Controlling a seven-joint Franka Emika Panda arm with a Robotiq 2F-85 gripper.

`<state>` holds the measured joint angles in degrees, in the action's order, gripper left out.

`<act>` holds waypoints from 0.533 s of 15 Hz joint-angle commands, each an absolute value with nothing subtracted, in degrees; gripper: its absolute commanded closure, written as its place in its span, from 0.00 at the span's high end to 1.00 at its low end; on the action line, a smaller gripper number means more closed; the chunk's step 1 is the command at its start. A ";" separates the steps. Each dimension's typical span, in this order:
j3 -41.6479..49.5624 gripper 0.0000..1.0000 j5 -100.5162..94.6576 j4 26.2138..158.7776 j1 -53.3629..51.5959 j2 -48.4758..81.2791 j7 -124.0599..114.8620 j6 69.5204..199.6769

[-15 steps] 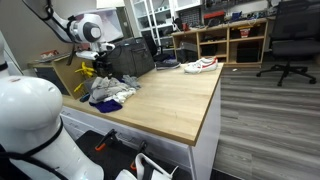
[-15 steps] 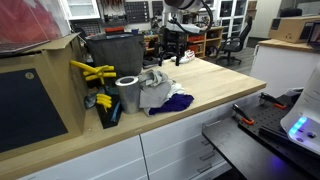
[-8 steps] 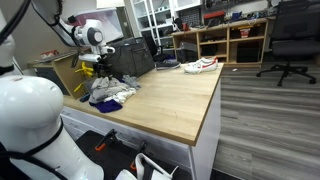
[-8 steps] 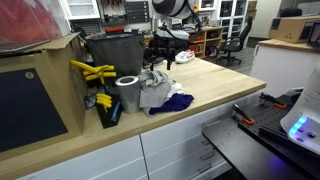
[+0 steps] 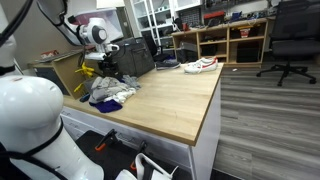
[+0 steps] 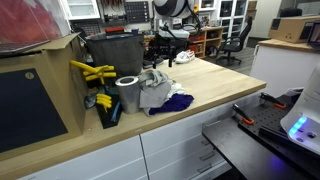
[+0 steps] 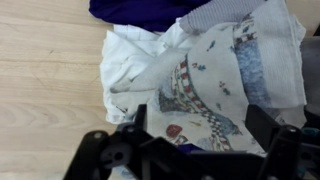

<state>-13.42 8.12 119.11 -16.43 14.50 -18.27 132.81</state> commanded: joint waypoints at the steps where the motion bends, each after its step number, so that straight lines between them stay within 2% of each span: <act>1: -13.34 1.00 8.64 120.25 -16.47 15.27 -17.57 132.40; 8: -15.32 1.00 9.61 119.20 -17.53 15.37 -16.14 131.59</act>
<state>-14.58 8.46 119.87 -17.03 16.60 -18.08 132.81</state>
